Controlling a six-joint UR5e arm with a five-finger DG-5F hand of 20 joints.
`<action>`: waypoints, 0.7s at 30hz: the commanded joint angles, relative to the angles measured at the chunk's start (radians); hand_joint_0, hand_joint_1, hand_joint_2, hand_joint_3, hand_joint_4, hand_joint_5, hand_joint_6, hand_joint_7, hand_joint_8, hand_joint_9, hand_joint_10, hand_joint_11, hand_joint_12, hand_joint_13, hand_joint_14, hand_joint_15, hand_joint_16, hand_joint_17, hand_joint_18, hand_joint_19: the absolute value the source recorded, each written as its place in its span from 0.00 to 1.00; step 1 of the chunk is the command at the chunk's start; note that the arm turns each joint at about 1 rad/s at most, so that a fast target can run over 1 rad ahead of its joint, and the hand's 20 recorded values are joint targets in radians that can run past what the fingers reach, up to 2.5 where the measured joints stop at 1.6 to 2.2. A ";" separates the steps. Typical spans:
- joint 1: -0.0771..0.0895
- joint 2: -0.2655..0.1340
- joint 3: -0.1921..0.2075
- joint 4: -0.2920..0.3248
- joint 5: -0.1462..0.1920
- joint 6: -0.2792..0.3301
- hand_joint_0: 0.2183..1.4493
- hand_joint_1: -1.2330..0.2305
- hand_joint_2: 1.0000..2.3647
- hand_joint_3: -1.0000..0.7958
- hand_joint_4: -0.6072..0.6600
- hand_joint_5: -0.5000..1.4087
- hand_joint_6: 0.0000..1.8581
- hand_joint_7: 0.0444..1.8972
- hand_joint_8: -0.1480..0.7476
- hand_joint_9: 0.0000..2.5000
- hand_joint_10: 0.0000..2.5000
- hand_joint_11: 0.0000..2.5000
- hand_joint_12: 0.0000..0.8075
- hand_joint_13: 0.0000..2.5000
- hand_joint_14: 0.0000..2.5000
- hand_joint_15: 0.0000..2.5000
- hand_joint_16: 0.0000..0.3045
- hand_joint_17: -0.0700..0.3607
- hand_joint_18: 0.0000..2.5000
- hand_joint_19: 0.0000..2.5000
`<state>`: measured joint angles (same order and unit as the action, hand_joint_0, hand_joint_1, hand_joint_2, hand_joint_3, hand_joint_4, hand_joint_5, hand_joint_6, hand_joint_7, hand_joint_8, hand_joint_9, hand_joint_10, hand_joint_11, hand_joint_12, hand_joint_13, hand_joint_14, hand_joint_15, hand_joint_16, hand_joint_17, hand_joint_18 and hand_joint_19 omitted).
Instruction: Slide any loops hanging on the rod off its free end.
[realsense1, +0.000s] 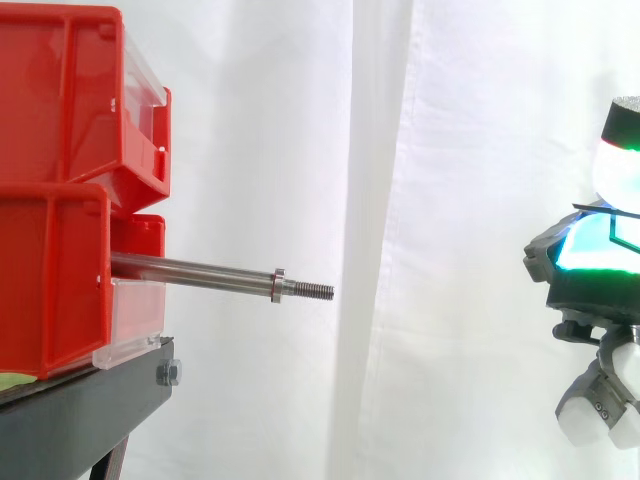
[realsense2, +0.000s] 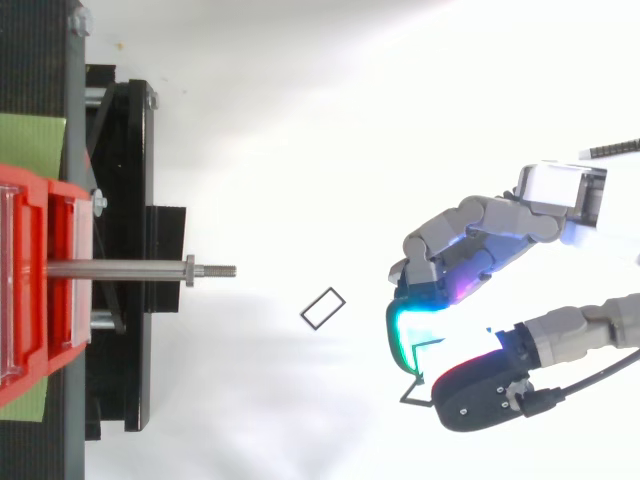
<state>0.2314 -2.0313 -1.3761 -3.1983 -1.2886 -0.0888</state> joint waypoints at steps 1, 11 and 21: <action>0.000 -0.001 0.000 0.000 0.000 0.001 0.28 0.35 0.01 0.37 0.62 0.19 0.45 0.60 0.52 0.35 0.00 0.11 0.41 0.22 0.00 0.00 0.15 0.40 0.23 0.04; 0.000 0.000 0.000 0.000 0.000 0.001 0.29 0.45 0.01 0.35 0.61 0.19 0.44 0.59 0.53 0.36 0.00 0.11 0.41 0.23 0.00 0.00 0.14 0.39 0.23 0.04; 0.002 0.000 0.000 0.000 0.000 0.001 0.28 0.44 0.01 0.40 0.62 0.19 0.44 0.59 0.53 0.36 0.00 0.11 0.41 0.23 0.00 0.00 0.15 0.39 0.23 0.05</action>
<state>0.2326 -2.0317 -1.3760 -3.1984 -1.2885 -0.0874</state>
